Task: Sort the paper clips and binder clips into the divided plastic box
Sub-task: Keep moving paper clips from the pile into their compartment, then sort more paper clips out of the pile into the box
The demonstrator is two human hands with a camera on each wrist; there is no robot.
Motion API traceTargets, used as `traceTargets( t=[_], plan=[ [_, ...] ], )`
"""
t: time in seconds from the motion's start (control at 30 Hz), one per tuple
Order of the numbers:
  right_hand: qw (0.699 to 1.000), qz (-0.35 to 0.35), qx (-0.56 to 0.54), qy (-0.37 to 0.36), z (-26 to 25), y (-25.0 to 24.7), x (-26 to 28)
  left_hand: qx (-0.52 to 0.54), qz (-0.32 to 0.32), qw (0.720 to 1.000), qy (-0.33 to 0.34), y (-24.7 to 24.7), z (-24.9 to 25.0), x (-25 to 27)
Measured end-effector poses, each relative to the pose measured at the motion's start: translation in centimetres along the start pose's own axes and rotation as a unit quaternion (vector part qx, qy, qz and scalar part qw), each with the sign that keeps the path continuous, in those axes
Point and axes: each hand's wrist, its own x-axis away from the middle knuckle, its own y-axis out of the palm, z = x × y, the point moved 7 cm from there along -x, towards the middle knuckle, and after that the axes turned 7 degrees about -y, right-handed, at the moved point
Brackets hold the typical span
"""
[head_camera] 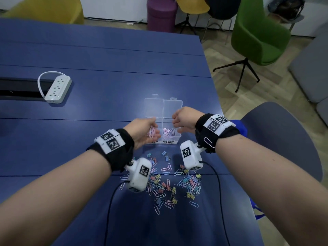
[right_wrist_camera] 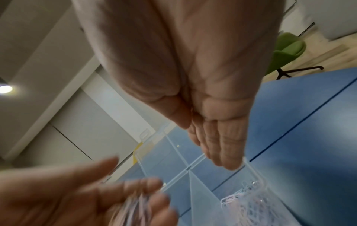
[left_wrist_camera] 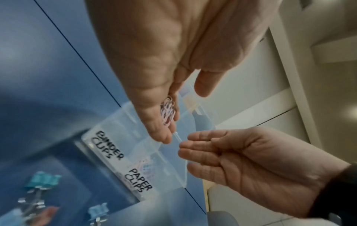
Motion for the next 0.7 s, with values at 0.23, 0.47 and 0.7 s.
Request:
traceTargets(
  t=[0.23, 0.47, 0.7],
  plan=[
    [0.992, 0.068, -0.020, -0.108, 1.2, -1.7, 3.0, -0.144, 0.033, 0.983, 0.111, 4.9, 2.9, -2.3],
    [0.981, 0.113, 0.101, -0.117, 8.4, -4.5, 7.4, -0.287, 0.051, 0.944, 0.151, 5.6, 1.7, -1.9],
    [0.953, 0.054, 0.280, -0.099, 14.1, -2.4, 12.7, -0.519, -0.030, 0.809, 0.275, 7.9, -4.2, 3.1]
  ],
)
